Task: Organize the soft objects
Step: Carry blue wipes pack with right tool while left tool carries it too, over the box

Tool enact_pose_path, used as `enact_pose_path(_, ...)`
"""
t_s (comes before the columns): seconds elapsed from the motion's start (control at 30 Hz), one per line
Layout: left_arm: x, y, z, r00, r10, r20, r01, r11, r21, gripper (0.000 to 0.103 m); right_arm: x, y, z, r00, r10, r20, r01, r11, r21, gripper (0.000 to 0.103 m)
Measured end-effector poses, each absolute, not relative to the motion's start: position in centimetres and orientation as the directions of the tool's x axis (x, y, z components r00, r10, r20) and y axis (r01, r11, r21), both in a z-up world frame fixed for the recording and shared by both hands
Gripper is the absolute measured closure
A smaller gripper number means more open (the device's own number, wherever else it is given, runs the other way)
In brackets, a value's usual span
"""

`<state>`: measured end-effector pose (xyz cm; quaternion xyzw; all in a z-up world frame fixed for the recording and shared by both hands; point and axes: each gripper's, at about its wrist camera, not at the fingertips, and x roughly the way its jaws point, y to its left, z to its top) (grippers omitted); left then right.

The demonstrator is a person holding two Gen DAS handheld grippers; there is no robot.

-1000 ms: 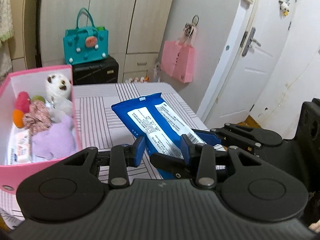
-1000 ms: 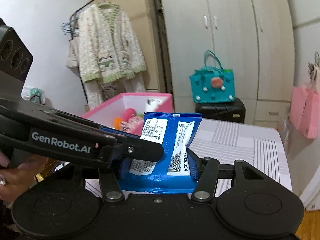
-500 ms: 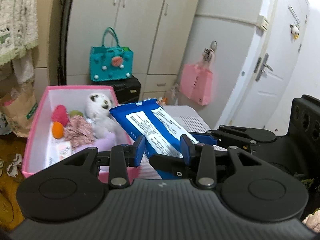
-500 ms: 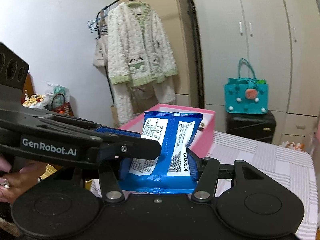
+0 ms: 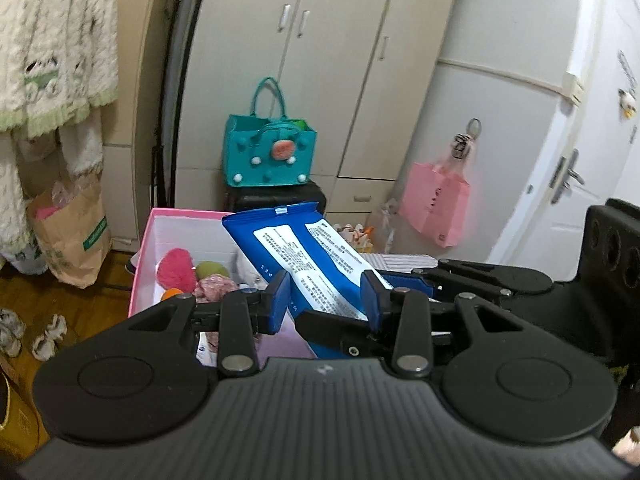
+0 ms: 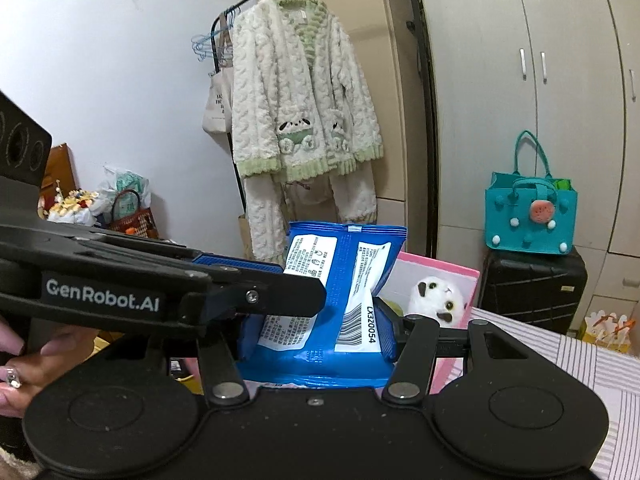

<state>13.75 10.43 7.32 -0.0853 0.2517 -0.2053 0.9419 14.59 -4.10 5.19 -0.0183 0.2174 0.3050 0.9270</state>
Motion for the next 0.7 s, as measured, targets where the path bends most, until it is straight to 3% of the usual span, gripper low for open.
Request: enact_pose_path(0.7,25.5,14.3,1.1,0.707,-0.383,-0.595,0.198,0.914,-0.353,0.067,26.7,-0.4,-0.2,0.550,0.561,-0.619,-0.556,0.799,0.230,0.042)
